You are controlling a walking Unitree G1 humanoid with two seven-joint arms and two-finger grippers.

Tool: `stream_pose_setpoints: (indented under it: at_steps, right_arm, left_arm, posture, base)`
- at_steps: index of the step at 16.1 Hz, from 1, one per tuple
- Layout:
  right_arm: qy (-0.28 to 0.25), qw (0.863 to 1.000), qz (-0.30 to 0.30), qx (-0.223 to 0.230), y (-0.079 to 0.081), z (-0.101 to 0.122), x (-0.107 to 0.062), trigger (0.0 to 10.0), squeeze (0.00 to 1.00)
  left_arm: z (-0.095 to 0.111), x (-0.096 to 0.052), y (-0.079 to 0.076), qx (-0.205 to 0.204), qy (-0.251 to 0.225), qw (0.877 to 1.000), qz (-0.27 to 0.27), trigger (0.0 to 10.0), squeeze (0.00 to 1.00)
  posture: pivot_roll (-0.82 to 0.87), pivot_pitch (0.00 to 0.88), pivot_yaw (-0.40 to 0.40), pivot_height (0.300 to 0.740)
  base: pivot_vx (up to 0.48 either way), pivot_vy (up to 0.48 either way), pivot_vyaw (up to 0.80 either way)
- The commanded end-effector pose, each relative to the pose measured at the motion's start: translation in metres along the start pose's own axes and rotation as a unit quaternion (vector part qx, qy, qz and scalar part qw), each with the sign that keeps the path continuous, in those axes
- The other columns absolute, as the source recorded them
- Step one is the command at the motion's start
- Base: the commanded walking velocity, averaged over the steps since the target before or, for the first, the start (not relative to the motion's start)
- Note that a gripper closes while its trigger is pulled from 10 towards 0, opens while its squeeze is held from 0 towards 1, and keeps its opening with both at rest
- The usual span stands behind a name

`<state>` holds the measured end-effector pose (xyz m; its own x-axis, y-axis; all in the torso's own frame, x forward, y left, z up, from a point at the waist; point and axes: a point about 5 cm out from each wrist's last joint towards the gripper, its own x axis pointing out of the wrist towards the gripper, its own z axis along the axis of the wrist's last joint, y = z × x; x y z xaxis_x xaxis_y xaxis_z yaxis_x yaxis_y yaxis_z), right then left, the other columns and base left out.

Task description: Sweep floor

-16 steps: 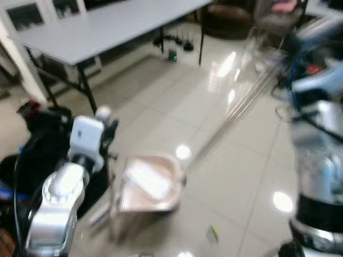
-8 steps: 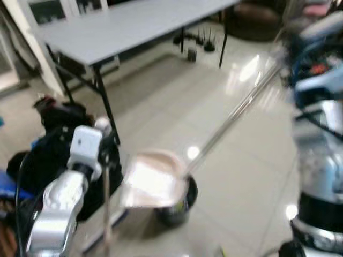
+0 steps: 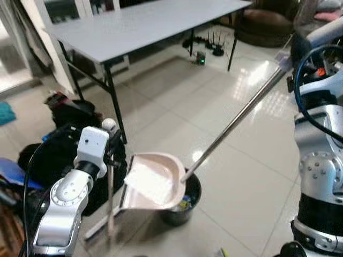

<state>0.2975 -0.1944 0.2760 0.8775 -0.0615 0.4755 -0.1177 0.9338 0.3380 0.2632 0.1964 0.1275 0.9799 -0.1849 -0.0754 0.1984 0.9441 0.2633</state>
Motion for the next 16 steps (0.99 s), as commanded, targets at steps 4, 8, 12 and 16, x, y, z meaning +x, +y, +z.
stream_pose_setpoints:
  at_steps: [4, 8, 12, 16]
  right_arm:
    - [-0.066, 0.992, 0.022, -0.107, 0.005, 0.014, 0.007, 10.0, 0.00]
    - [-0.092, 0.988, 0.032, -0.121, 0.014, 0.000, 0.016, 10.0, 0.00]
    - [-0.119, 0.978, 0.060, -0.158, 0.027, -0.018, 0.019, 10.0, 0.00]
    - [-0.153, 0.971, 0.074, -0.169, 0.046, -0.026, 0.024, 10.0, 0.00]
  left_arm:
    - [0.010, 0.002, 0.000, 0.012, -0.024, 1.000, 0.002, 10.0, 0.00]
    - [0.009, 0.001, 0.000, 0.012, -0.021, 1.000, 0.005, 10.0, 0.00]
    - [0.005, 0.001, 0.002, 0.011, -0.017, 1.000, 0.010, 10.0, 0.00]
    - [-0.001, -0.001, 0.009, 0.014, -0.009, 1.000, 0.015, 10.0, 0.00]
  posture:
    - [0.09, 0.000, 0.022, 0.740]
    - [0.10, 0.000, 0.022, 0.740]
    - [0.11, 0.000, 0.025, 0.740]
    - [0.14, 0.000, 0.025, 0.740]
  base:
    - [0.000, 0.000, 0.00]
    - [0.000, 0.000, 0.00]
    - [0.000, 0.000, 0.00]
    - [0.000, 0.000, 0.00]
